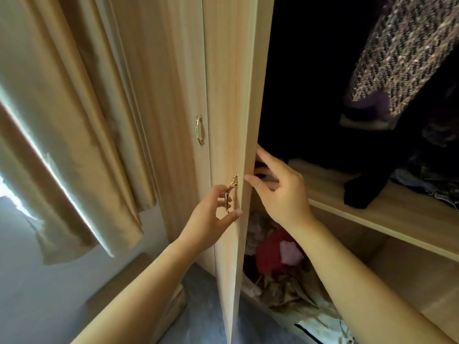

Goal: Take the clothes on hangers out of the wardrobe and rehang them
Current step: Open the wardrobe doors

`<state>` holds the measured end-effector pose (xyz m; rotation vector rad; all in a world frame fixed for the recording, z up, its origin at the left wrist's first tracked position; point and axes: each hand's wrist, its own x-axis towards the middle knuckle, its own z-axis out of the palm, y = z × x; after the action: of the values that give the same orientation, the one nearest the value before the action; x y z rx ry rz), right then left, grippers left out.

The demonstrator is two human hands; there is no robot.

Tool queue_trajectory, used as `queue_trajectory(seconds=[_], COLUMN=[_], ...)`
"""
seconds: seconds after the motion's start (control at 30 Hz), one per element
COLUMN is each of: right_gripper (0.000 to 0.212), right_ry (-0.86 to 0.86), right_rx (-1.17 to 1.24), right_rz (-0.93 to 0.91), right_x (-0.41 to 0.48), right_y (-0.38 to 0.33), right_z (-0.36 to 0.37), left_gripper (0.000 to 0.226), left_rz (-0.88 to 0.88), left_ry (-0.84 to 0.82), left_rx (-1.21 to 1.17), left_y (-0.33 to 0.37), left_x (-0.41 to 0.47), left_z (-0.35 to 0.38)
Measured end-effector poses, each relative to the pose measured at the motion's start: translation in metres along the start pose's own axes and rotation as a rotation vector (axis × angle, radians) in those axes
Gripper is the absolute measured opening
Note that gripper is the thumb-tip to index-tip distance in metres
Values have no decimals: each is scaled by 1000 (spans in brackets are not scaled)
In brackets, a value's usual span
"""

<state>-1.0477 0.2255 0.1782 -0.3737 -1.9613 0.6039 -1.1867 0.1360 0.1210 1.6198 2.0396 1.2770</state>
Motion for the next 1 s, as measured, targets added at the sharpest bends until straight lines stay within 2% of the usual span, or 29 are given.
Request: queue_trajectory(seconds=[0.13,0.23,0.47,0.6,0.73,1.0], right_gripper=[66,70,70,67,68,64], right_ry=[-60,-118,-128,-153,-254,-210], right_rx=[47,80,36,-83,25,87], right_rz=[-43,-59,-136,-213,-243,-367], right_x=[8,13,22,32,45,90], right_y=[-23,-32,-37,-37,-31,-16], right_z=[32,54,94,111,131,171], left_gripper=[47,55,61,50,42,50], left_rz=[-19,-12,-2,25,19,-139], left_ry=[32,74,323,407,469,609], left_rx=[-54,-75,-15,-56,-38,22], left_y=[-15,-26,-46,-45,-54,-73], left_x=[-20,-33,-44,-47,-50,-47], left_z=[-32,-50,-69,-81,-94,-108])
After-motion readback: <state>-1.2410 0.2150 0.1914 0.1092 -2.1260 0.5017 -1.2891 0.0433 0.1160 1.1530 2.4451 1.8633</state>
